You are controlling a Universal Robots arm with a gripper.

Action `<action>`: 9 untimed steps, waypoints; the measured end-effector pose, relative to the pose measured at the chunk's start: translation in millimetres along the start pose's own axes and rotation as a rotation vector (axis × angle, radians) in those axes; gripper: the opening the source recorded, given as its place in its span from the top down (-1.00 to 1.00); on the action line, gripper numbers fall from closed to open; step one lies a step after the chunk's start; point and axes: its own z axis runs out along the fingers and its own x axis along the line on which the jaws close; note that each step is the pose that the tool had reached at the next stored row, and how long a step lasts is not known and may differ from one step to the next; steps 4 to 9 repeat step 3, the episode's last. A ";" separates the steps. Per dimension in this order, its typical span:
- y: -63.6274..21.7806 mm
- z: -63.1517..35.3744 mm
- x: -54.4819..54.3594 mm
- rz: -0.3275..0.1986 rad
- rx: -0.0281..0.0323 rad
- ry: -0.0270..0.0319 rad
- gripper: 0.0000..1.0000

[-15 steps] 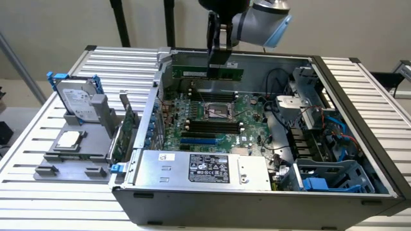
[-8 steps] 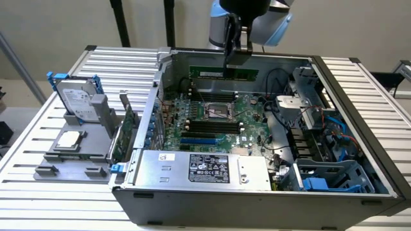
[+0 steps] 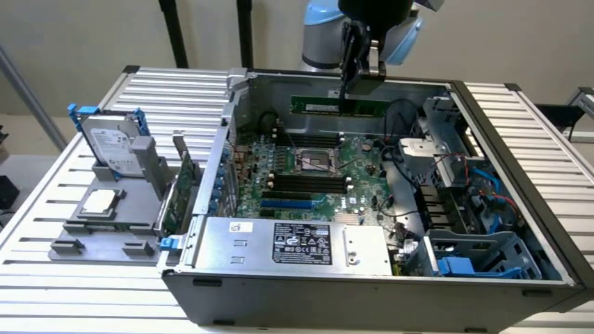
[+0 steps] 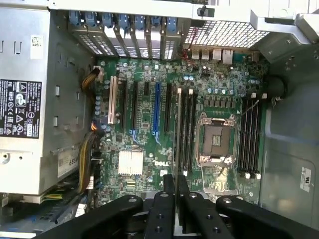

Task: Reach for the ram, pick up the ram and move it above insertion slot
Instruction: 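Pick up the ram and move it above insertion slot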

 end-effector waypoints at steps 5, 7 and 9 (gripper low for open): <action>0.0 0.0 0.0 0.000 0.0000 0.0000 0.73; 0.0 0.0 0.0 0.000 0.0000 0.0000 0.73; 0.0 0.0 0.0 0.000 0.0000 0.0000 0.73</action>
